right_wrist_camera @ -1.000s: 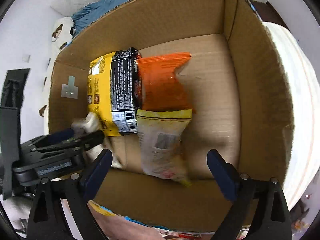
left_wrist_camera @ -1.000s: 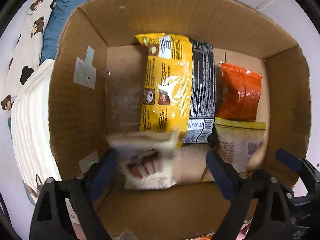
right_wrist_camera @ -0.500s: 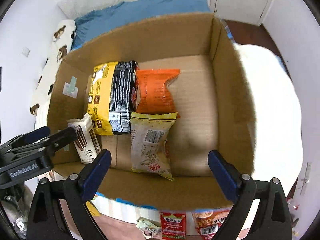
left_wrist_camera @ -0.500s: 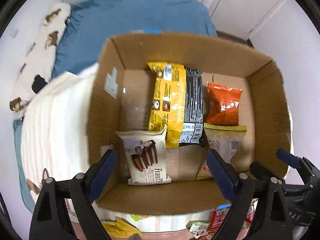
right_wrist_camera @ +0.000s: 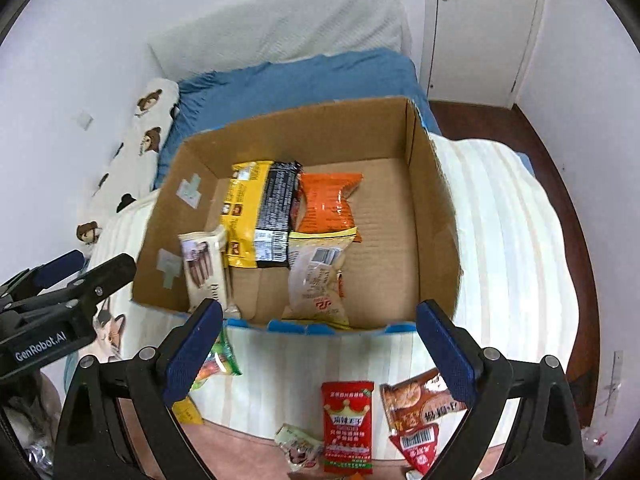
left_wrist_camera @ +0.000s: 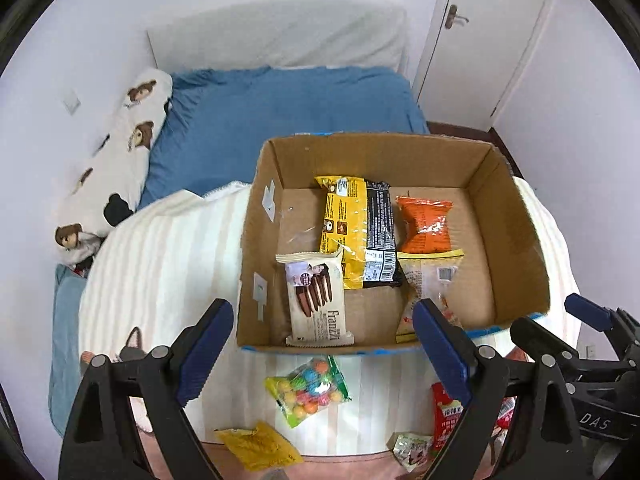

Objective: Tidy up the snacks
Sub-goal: 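Grasp the orange bag with left tool while right grasps oat bar packet, then place both packets into the box and open both tools, then move both tools back toward the remaining snacks on the bed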

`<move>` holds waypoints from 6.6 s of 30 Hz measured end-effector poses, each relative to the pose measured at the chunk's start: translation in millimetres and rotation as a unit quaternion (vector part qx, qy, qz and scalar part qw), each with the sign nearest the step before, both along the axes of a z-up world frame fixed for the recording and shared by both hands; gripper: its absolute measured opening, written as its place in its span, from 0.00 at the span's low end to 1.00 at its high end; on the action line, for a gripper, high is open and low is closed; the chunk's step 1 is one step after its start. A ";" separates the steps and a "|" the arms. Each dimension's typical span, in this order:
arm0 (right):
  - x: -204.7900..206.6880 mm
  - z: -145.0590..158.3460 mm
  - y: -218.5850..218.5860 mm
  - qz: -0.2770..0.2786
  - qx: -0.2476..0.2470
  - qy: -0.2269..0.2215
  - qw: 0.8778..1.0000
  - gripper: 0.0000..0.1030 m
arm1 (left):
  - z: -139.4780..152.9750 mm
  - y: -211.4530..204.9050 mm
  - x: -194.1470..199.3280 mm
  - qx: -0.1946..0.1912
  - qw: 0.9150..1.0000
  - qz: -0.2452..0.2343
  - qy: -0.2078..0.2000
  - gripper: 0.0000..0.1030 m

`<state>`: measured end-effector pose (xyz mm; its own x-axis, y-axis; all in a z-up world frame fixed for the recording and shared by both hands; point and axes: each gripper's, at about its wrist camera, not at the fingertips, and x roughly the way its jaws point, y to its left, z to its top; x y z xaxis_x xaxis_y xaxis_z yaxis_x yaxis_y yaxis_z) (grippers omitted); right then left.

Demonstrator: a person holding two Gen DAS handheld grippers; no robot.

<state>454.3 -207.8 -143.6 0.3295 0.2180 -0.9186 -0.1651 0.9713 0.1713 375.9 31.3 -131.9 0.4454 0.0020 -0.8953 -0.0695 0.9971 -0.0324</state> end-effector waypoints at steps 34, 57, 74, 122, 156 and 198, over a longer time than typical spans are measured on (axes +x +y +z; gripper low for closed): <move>-193.4 -145.8 -187.2 -0.160 0.048 0.183 0.969 0.95 | -158.4 -178.7 -185.8 0.040 0.955 -0.237 0.172 0.89; -188.5 -180.3 -165.3 -0.112 0.066 0.219 0.967 0.53 | -220.5 -147.5 -148.5 -0.097 0.953 -0.095 0.272 0.66; -219.2 -179.1 -158.7 -0.154 0.037 0.176 0.972 0.45 | -209.3 -174.6 -190.7 -0.063 0.960 -0.098 0.254 0.38; 201.3 -83.3 3.4 -0.006 0.010 0.096 0.995 0.43 | -113.6 36.5 209.1 -0.060 0.975 0.012 0.212 0.39; 117.5 -49.4 2.5 -0.013 -0.006 0.039 0.999 0.94 | -47.6 10.4 117.3 -0.046 0.996 0.004 0.072 0.86; -115.1 -109.2 -44.1 -0.055 0.099 0.161 0.980 0.70 | -158.1 71.7 -127.9 -0.080 0.981 0.062 0.167 0.85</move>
